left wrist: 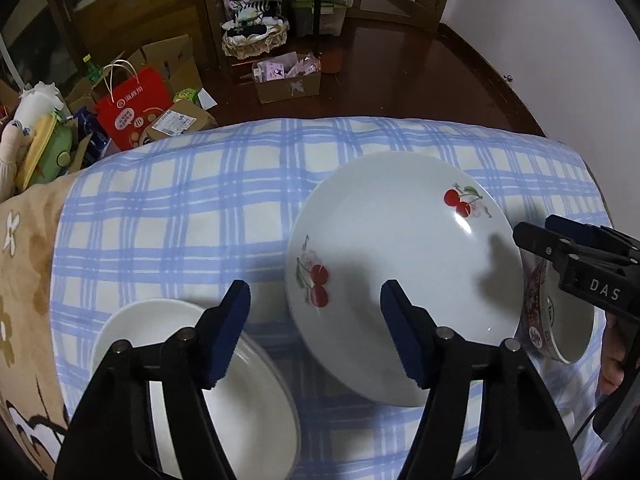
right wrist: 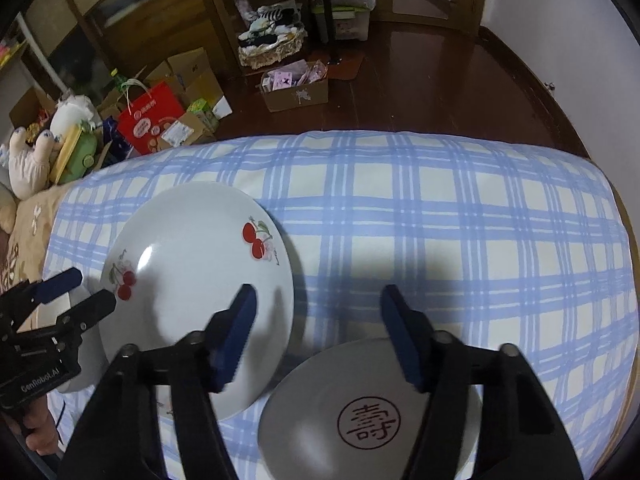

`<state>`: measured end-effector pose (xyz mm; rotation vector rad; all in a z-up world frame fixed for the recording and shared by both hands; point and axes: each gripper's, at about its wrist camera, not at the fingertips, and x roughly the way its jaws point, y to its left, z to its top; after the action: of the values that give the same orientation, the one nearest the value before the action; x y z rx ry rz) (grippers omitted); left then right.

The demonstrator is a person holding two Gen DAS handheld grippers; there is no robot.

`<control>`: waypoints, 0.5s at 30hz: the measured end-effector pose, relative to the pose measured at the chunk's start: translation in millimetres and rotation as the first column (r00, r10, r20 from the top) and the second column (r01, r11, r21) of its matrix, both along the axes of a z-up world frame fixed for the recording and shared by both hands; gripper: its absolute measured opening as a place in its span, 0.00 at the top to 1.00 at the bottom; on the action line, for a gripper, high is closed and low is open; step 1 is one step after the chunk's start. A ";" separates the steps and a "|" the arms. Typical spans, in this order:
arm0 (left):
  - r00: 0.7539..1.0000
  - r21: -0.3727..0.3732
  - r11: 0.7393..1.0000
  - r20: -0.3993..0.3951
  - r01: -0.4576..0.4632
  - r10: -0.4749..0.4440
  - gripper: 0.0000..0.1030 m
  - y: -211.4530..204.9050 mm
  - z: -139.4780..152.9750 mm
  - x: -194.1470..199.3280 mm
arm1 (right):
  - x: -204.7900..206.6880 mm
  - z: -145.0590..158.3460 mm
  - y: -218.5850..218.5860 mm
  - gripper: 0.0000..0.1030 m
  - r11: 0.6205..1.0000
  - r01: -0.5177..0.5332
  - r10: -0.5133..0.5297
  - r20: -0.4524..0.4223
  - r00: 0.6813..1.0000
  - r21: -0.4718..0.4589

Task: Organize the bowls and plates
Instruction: 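Close the left gripper on the plate rim while the right gripper closes on the opposite rim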

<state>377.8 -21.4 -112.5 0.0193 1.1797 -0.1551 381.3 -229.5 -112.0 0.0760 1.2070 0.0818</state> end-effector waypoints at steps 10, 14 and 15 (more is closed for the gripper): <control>0.999 -0.055 0.998 -0.042 -0.015 0.013 0.43 0.9 -11.5 6.7 | 12.2 -10.5 11.5 0.75 0.999 -0.049 0.050 -0.069 0.996 0.016; 0.999 0.003 0.999 -0.035 -0.040 0.040 0.70 -0.2 -19.2 9.0 | 12.1 -17.6 18.4 0.86 0.998 -0.068 0.069 -0.096 0.993 0.006; 0.998 0.012 0.999 -0.034 -0.045 0.046 0.77 0.3 -19.6 9.2 | 11.7 -18.3 19.1 0.88 0.997 -0.070 0.071 -0.097 0.993 0.012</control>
<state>387.1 -21.1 -132.1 -0.0006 1.2147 -0.1093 393.0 -210.4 -130.3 0.0451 1.3071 0.1459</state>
